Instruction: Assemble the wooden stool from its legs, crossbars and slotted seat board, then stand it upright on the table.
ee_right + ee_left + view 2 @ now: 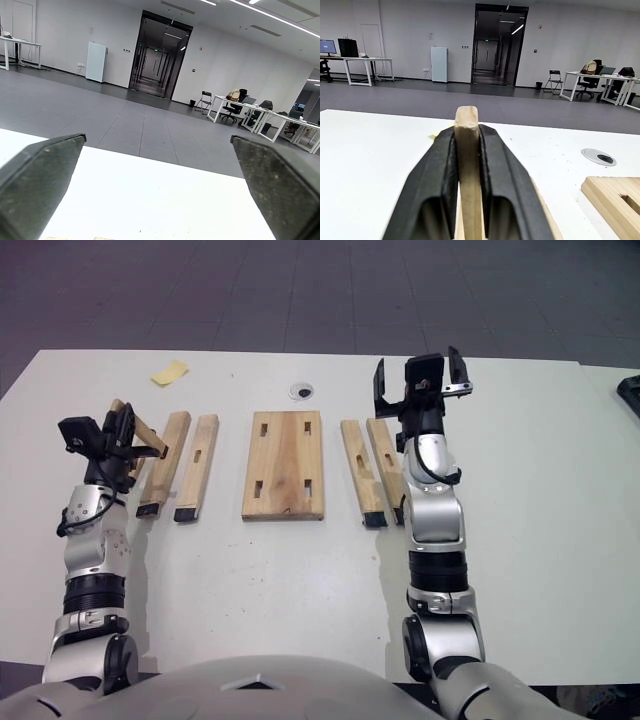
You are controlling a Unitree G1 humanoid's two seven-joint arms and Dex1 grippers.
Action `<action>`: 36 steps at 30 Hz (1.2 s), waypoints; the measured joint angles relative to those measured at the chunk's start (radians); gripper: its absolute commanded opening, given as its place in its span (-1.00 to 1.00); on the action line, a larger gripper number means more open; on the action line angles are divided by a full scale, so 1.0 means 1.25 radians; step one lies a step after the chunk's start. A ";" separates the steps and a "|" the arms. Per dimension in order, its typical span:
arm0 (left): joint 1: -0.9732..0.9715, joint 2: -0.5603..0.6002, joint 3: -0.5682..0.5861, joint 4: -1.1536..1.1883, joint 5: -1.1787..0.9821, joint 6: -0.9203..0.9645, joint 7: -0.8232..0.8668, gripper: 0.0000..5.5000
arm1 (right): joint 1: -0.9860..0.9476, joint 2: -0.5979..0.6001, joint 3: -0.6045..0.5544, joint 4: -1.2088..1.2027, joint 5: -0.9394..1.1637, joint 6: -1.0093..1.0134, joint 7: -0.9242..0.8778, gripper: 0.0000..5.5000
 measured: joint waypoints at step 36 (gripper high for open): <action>-0.034 -0.060 -0.003 -0.284 -0.040 0.220 0.117 0.44 | -0.041 0.005 0.023 0.039 0.001 -0.009 0.011 0.96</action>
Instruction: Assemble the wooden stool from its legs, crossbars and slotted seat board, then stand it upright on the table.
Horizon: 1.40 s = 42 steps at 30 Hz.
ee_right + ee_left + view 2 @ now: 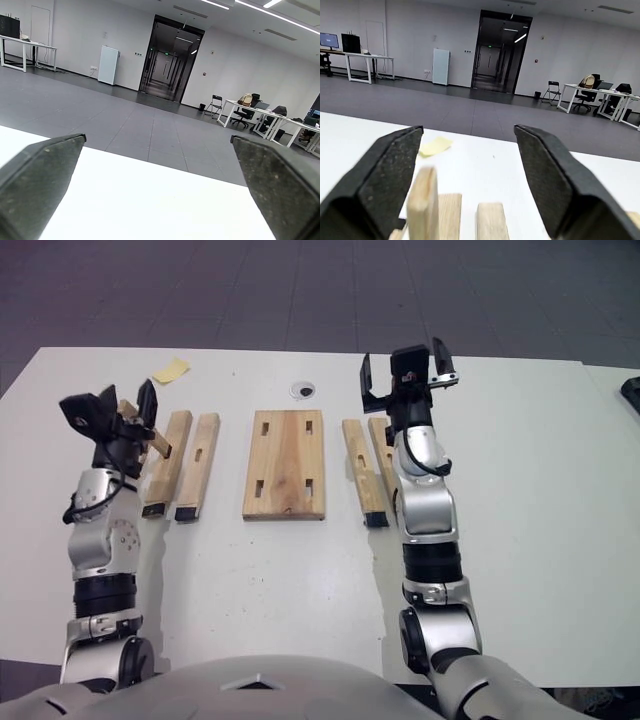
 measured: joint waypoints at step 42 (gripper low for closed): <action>-0.266 0.130 0.009 0.617 0.110 -0.255 -0.101 0.96 | -0.025 0.010 0.000 0.046 0.000 -0.030 -0.001 0.96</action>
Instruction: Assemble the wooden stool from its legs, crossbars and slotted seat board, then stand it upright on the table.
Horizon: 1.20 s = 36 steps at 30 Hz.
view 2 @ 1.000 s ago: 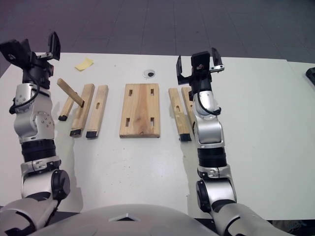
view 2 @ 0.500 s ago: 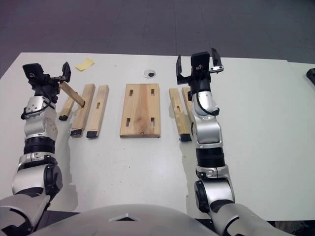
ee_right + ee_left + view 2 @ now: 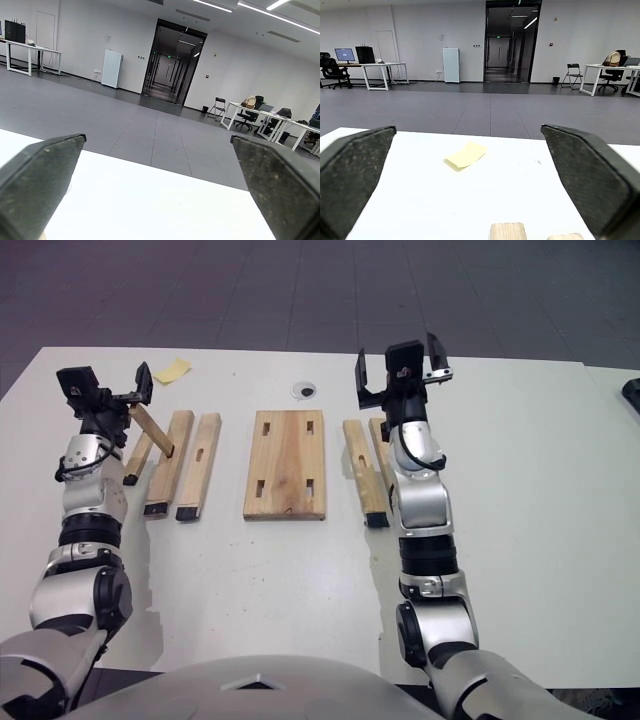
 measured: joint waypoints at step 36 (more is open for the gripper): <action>-0.047 -0.063 -0.048 -0.063 0.054 -0.022 0.034 0.96 | -0.001 0.004 0.002 0.020 0.000 -0.020 0.011 0.96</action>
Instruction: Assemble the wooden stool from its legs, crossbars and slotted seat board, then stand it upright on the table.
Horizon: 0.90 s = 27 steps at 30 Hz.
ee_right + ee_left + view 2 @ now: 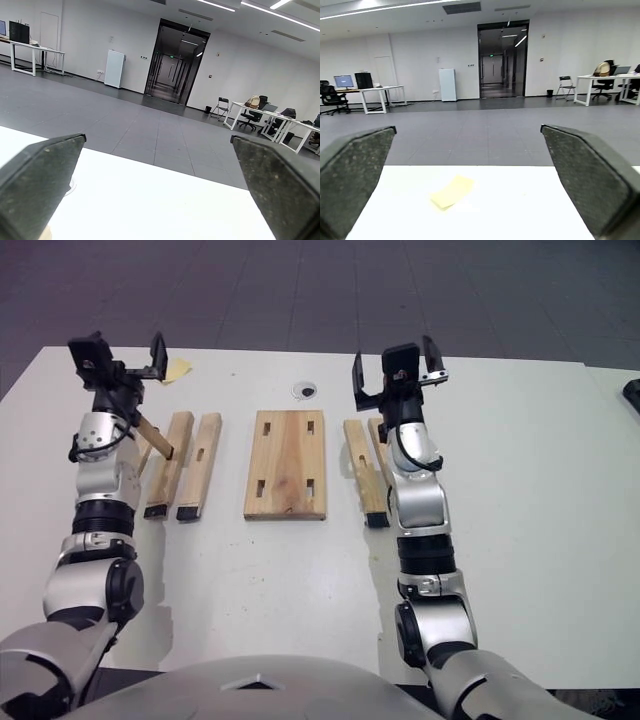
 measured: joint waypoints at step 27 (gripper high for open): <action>0.200 0.028 0.007 -0.621 0.010 0.306 0.075 0.96 | 0.059 0.020 0.006 -0.038 -0.002 0.016 -0.027 0.96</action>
